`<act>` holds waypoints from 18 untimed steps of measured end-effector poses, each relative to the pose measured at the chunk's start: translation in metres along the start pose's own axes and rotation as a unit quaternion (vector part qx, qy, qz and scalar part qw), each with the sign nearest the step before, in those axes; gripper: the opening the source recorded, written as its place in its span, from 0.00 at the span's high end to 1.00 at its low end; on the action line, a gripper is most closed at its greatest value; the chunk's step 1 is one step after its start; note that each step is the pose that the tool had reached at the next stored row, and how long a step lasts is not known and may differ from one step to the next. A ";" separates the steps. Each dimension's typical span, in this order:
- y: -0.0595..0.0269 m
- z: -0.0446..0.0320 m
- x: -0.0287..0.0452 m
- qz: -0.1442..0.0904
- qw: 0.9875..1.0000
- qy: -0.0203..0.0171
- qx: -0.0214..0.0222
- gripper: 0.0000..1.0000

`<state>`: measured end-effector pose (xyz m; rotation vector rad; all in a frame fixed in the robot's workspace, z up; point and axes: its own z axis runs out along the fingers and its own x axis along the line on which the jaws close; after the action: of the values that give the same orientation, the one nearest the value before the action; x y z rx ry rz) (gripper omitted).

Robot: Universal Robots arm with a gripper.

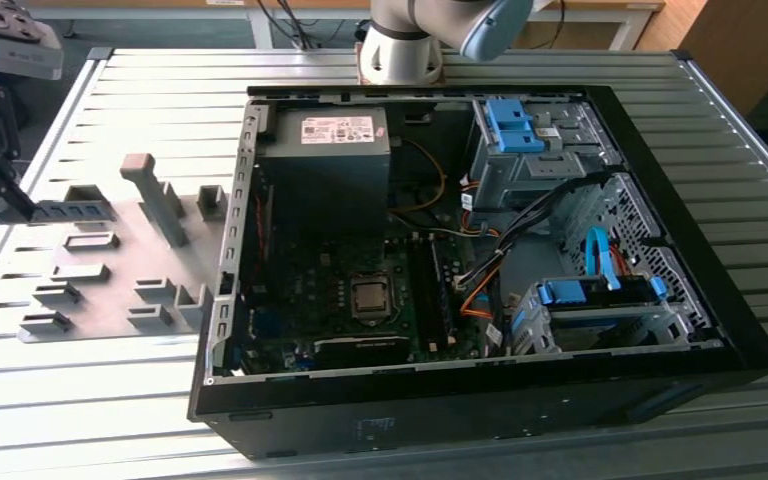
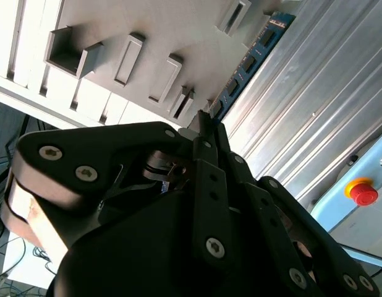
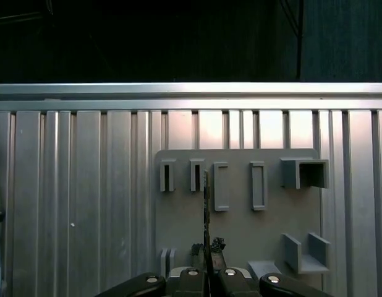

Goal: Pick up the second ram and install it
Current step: 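Pick up the second ram and move it above second insertion slot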

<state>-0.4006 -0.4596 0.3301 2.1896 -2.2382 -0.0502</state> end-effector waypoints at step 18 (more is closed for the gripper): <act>0.0007 -0.0263 -0.0004 0.000 1.000 0.000 0.000 0.86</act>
<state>-0.4006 -0.4596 0.3564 2.1898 -2.2381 -0.0501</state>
